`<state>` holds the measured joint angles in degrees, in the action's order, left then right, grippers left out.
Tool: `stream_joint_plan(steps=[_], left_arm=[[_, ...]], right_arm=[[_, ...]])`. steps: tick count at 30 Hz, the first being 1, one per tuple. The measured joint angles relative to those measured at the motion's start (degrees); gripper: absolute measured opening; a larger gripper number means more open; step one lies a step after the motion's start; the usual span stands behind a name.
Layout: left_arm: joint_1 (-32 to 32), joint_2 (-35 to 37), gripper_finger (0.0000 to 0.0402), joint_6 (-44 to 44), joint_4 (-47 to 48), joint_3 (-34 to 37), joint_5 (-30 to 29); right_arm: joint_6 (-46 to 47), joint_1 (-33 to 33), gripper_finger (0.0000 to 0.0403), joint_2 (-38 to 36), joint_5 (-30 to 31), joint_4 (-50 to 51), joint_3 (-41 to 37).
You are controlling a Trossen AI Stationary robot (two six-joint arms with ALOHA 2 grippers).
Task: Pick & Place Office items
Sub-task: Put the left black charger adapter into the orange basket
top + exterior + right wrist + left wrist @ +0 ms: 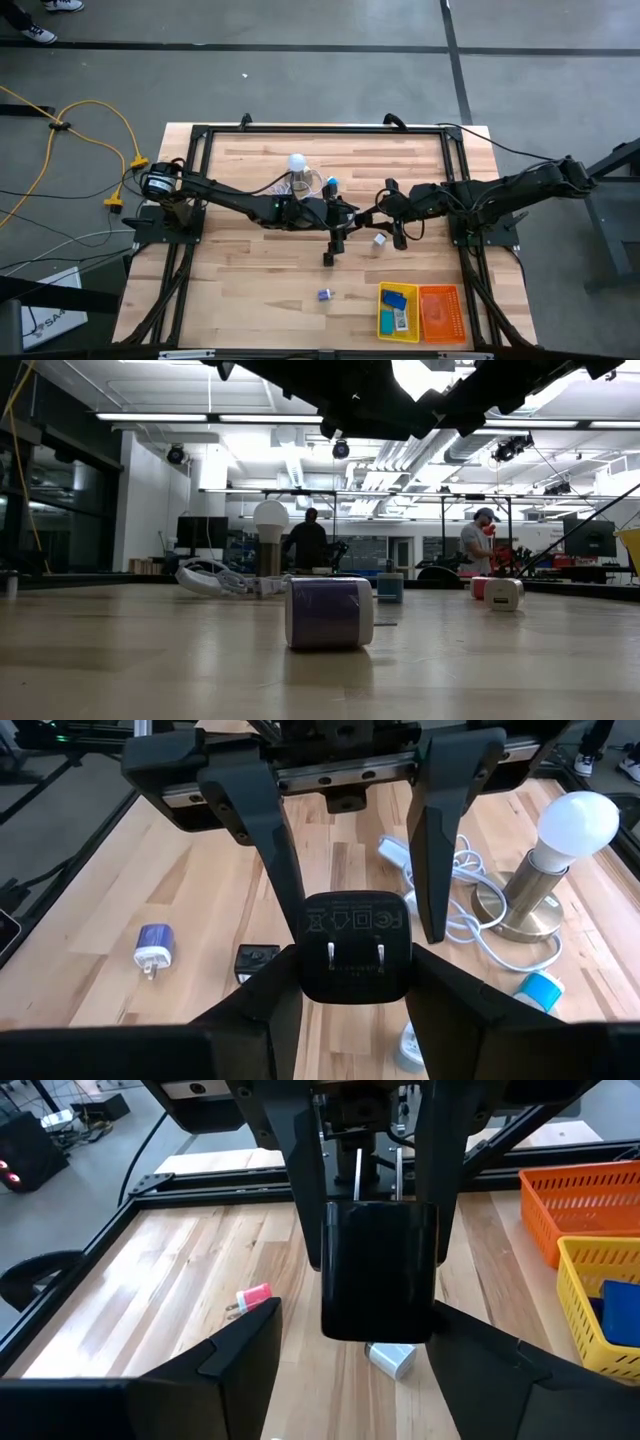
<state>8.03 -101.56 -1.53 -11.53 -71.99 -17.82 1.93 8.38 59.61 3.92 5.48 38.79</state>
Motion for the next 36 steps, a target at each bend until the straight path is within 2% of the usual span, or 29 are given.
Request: stream_joint_plan(steps=[5,10,18,25,36], left_arm=[[0.00,-0.02,0.0230,-0.04,0.00,0.00,0.38],[0.04,-0.04,0.0230,-0.04,-0.11,0.00,0.52],[0.46,-0.04,0.0230,-0.21,-0.04,0.00,0.08],[1.05,-0.04,0.0230,-0.21,-0.04,0.00,0.11],[1.57,-0.04,0.0230,-0.13,0.52,0.00,0.18]], right_arm=[[1.86,0.74,0.0142,-0.02,0.49,0.97,0.00],[2.34,2.94,0.0142,-1.03,3.94,3.27,0.01],[5.62,6.61,0.0142,-5.70,7.95,9.37,0.02],[10.44,10.56,0.0142,-9.89,8.50,14.75,0.02],[20.95,21.00,0.0142,-12.13,4.58,23.02,0.02]])
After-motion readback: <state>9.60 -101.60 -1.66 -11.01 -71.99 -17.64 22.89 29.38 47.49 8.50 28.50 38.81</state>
